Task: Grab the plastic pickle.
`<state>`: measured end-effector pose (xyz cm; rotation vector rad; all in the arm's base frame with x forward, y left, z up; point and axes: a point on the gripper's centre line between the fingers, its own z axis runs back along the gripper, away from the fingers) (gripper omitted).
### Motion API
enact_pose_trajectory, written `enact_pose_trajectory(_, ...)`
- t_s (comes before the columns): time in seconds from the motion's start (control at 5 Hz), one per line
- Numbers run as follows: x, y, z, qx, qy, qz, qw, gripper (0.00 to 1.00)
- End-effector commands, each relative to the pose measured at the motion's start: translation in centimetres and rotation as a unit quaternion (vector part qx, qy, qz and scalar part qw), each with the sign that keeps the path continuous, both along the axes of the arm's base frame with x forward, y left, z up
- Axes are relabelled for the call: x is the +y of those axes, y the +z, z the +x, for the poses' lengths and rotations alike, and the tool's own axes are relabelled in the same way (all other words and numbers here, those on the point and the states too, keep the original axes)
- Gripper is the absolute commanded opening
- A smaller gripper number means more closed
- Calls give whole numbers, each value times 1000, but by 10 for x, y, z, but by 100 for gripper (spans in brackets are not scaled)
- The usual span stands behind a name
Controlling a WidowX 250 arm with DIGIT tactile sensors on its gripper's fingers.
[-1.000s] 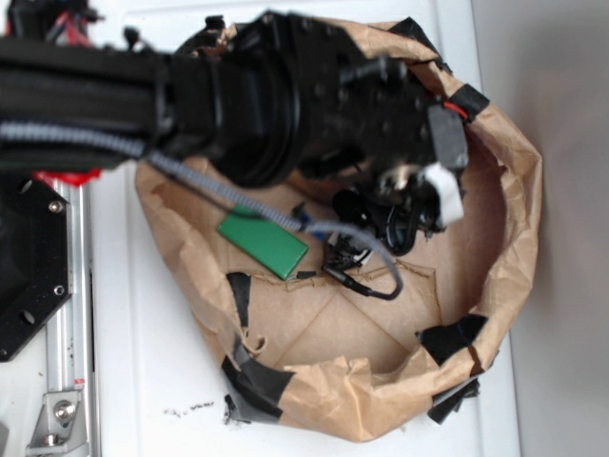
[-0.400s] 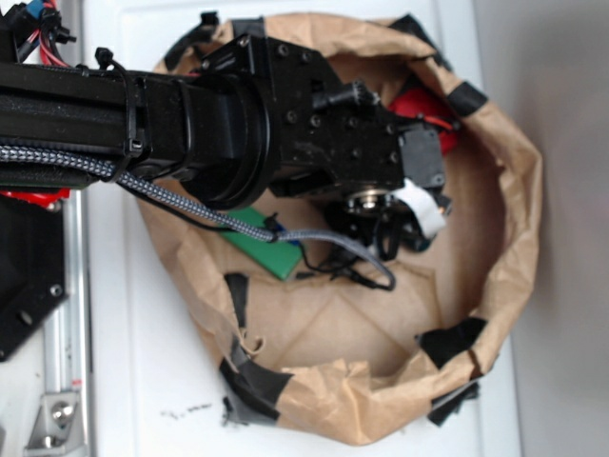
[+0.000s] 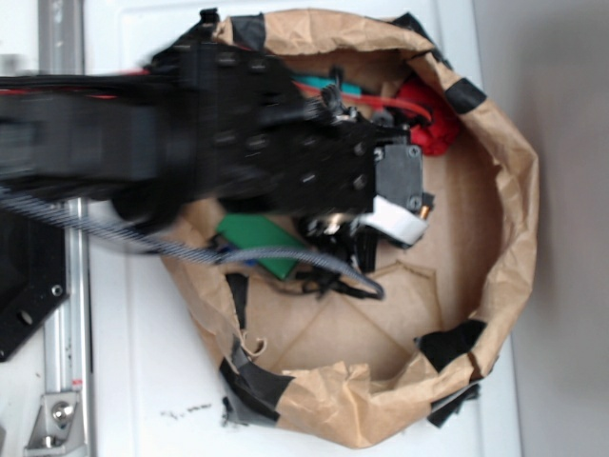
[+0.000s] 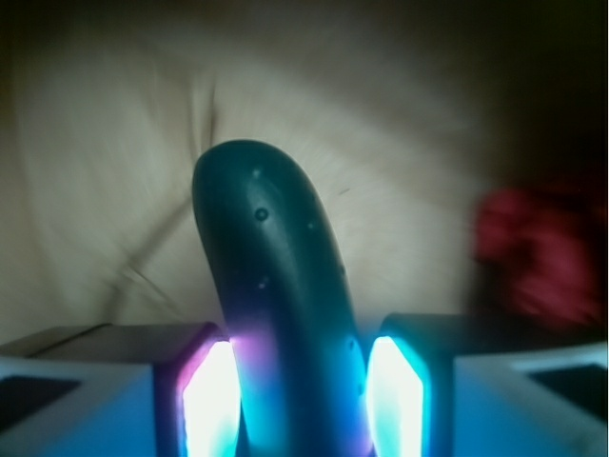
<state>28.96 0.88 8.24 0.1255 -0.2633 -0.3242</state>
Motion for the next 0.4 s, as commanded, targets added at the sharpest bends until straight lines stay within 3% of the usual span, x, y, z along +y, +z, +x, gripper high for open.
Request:
enact_pose_trajectory(0.0, 6, 85, 7, 28, 249, -74, 965, 0)
enact_pose_trajectory(0.2, 4, 84, -1, 40, 304, -89, 948, 0)
